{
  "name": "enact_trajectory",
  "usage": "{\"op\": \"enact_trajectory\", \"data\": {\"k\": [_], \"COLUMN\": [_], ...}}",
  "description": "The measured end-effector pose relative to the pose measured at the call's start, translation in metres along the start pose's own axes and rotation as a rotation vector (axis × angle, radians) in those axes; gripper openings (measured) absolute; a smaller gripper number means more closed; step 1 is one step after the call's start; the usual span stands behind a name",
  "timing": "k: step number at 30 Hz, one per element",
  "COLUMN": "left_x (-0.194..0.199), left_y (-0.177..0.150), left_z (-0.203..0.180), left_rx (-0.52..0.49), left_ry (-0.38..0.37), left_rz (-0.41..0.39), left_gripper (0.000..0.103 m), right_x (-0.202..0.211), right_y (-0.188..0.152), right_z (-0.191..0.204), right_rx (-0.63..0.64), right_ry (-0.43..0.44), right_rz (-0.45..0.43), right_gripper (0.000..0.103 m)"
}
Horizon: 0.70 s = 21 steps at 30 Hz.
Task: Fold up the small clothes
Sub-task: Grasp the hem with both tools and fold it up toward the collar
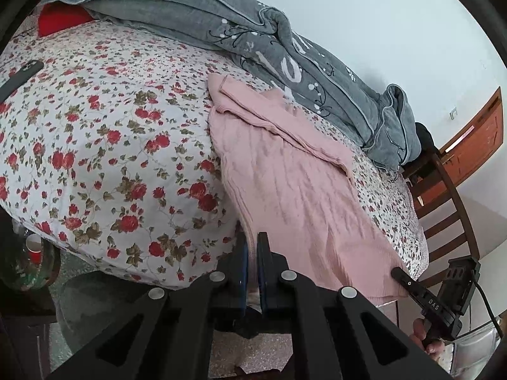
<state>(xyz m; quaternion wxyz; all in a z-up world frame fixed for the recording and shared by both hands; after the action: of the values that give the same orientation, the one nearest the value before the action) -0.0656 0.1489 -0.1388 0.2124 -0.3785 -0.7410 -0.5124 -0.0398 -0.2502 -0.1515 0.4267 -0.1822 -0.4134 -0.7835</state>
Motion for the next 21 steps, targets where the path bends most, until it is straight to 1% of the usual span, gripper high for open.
{"op": "enact_trajectory", "data": {"k": [5, 8, 10, 12, 14, 17, 21], "left_x": [0.001, 0.004, 0.008, 0.011, 0.011, 0.012, 0.005], "left_y": [0.005, 0.014, 0.026, 0.036, 0.047, 0.063, 0.089], "left_z": [0.001, 0.001, -0.004, -0.009, -0.013, -0.015, -0.012], "left_rx": [-0.001, 0.015, 0.008, -0.009, -0.019, -0.012, 0.001], "left_ry": [-0.001, -0.026, -0.042, -0.046, -0.052, -0.075, -0.063], "left_rz": [-0.002, -0.029, -0.056, -0.075, -0.087, -0.109, -0.126], "left_gripper": [0.006, 0.006, 0.006, 0.006, 0.006, 0.006, 0.006], "right_x": [-0.003, -0.005, -0.001, 0.004, 0.009, 0.012, 0.005], "right_y": [0.004, 0.009, 0.014, 0.023, 0.034, 0.051, 0.079], "right_z": [0.002, 0.0, 0.003, 0.008, 0.013, 0.02, 0.028], "right_rx": [-0.005, -0.026, -0.025, -0.022, -0.024, -0.024, -0.016], "right_ry": [0.011, 0.021, 0.03, 0.036, 0.06, 0.082, 0.087], "right_rz": [0.018, 0.04, 0.028, 0.008, -0.004, -0.02, -0.036], "right_gripper": [0.005, 0.005, 0.005, 0.005, 0.005, 0.005, 0.005]}}
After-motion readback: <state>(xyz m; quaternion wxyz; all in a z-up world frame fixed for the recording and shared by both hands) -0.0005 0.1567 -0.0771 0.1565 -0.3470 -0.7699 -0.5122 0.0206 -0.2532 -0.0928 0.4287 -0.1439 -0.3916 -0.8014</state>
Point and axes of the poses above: each gripper's, at about its wrist camera, not at the fingertips, and x roughly against the way its jaws point, z to its left, y to its top, the point moved 2 cm from there along -x, roughly the way its jaws point, and after that the axes turned 12 degrees about -x, right-handed, at the moved point
